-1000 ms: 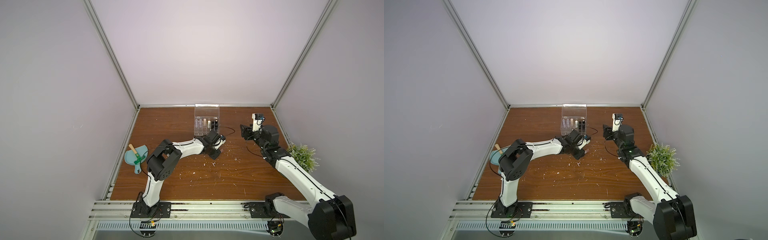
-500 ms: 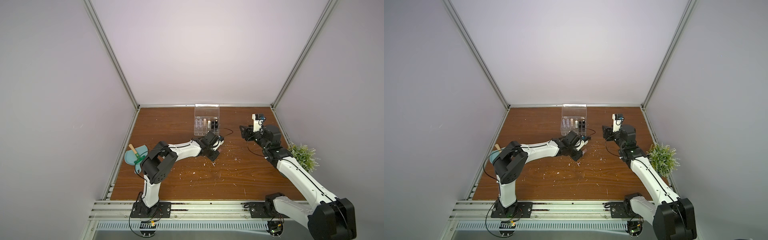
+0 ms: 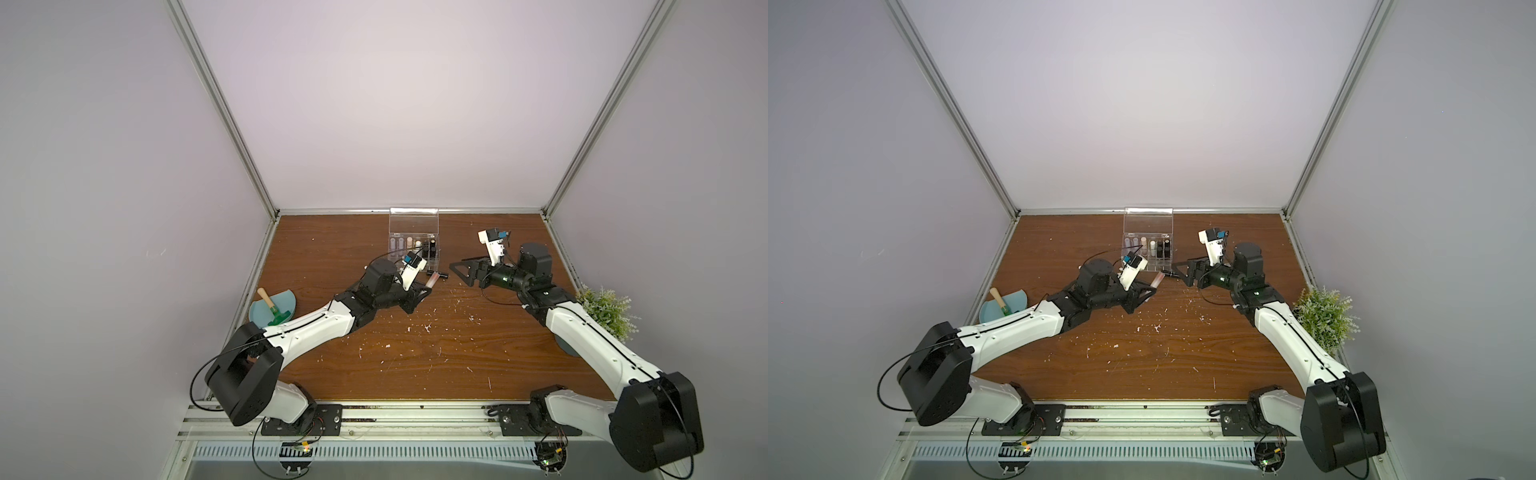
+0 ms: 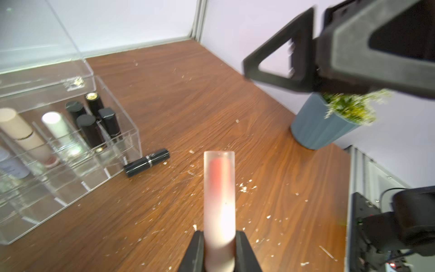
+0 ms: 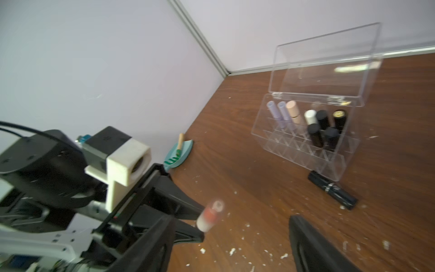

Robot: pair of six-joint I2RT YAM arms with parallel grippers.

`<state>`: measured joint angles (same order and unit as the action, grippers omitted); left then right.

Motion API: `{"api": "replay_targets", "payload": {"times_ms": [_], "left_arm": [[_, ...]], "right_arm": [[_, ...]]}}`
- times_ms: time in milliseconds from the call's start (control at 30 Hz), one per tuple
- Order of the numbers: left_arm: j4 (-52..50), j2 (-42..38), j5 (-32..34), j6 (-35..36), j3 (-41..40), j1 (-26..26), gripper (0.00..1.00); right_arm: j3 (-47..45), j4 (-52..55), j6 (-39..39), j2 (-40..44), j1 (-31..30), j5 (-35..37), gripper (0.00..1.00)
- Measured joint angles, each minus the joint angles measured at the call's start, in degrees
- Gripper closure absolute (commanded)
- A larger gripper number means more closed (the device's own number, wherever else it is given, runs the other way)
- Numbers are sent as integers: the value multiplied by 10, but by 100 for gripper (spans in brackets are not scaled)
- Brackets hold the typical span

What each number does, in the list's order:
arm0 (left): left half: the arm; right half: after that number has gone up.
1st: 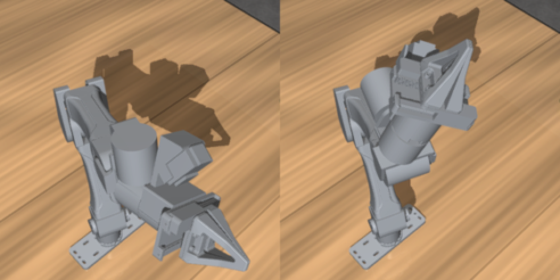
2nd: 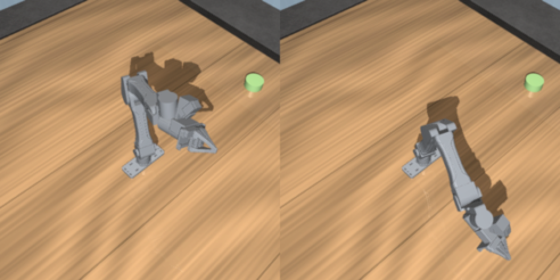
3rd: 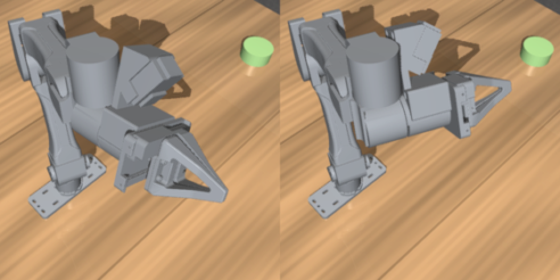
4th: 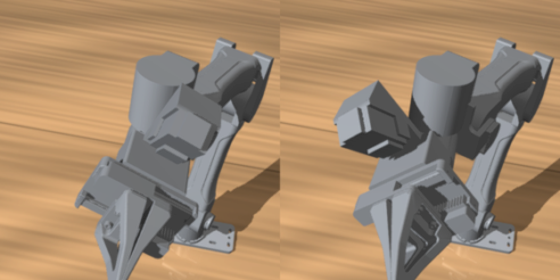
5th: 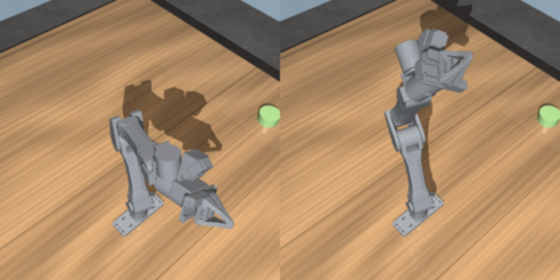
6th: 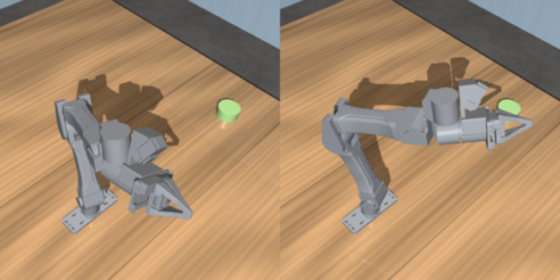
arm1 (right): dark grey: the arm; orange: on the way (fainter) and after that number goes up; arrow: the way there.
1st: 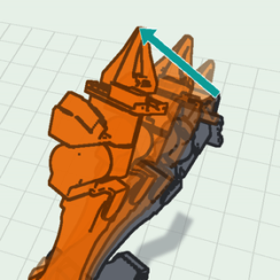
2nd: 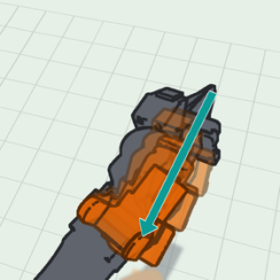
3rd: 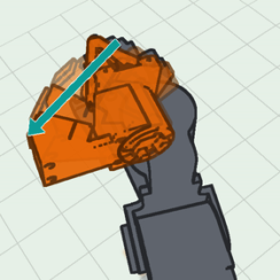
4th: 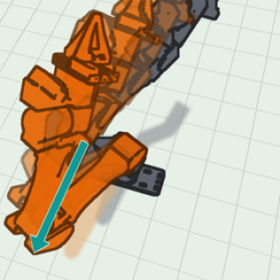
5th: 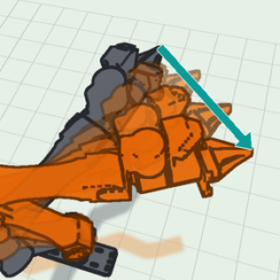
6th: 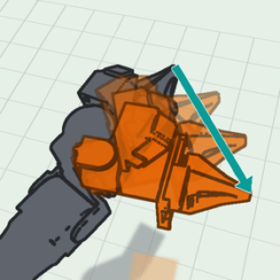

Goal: Arrange the lipsticks in the organizer
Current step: Pick up the lipstick at the center of the board.

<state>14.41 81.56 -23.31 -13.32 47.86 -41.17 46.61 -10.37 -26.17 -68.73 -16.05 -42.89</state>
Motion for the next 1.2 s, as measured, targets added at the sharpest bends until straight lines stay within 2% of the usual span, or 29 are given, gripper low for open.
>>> {"api": "replay_targets", "payload": {"times_ms": [133,267,600,800,1067,1100,1133,1200], "left_arm": [[18,-25,-14,-3,-24,0,83],[21,-43,-18,-2,-25,0,83],[21,-75,-18,1,-29,0,83],[19,-86,-15,4,-30,0,83],[18,-94,-13,11,-31,0,81],[17,-95,-12,12,-31,0,77],[17,-96,-11,13,-31,0,69],[16,-98,-8,13,-31,0,43]], "right_arm": [[16,-3,-13,-24,-25,-59,17],[52,31,-4,-54,-43,-71,20],[100,79,19,-76,-71,-85,56],[100,81,15,-76,-76,-98,58],[101,81,5,-77,-79,-102,80],[103,82,3,-77,-79,-102,82],[104,81,2,-78,-79,-103,83],[105,76,0,-79,-79,-106,84]]}}
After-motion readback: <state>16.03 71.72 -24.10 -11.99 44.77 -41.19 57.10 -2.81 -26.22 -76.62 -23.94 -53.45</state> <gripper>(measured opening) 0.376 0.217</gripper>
